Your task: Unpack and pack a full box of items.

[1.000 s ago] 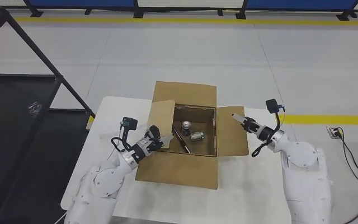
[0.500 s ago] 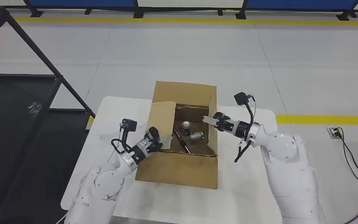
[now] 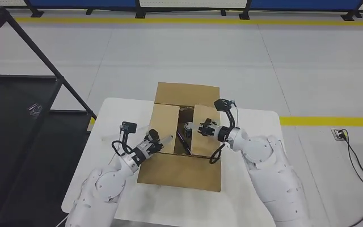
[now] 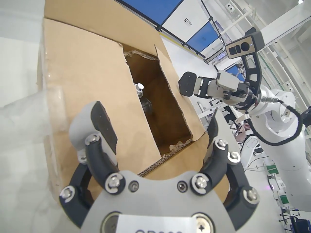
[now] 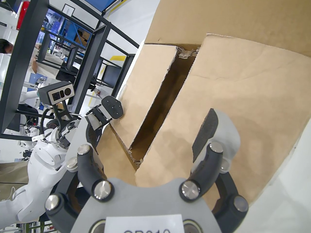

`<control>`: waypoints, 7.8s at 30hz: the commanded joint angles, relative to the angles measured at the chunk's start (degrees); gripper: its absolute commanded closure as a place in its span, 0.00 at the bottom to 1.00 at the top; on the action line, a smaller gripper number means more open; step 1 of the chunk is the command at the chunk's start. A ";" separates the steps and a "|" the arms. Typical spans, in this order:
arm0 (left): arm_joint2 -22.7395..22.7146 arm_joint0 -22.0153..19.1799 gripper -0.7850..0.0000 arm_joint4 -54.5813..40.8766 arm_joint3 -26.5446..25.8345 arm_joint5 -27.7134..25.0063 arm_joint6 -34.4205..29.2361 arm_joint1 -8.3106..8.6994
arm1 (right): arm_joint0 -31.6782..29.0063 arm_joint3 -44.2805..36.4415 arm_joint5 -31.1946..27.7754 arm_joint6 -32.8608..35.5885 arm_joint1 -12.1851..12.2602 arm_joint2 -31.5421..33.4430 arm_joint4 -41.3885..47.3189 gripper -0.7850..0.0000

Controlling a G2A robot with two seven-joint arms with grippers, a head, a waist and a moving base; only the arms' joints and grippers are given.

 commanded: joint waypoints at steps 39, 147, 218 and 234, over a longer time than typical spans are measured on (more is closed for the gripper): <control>-21.93 22.30 0.00 -16.47 -13.85 -10.33 -15.65 4.86 | -0.56 0.13 7.33 -11.65 0.44 -1.23 2.12 0.00; 2.74 1.53 0.00 -7.88 -1.14 -0.47 3.93 4.35 | 19.35 37.23 -4.58 15.89 1.01 1.07 37.00 0.00; -3.58 -3.74 0.00 -36.84 20.78 15.99 9.15 2.31 | 12.31 30.63 -4.30 15.98 2.91 0.95 39.87 0.00; -1.22 -17.84 0.00 -52.55 42.96 4.57 4.22 -0.98 | 12.31 30.63 -4.30 15.98 2.91 0.95 39.87 0.00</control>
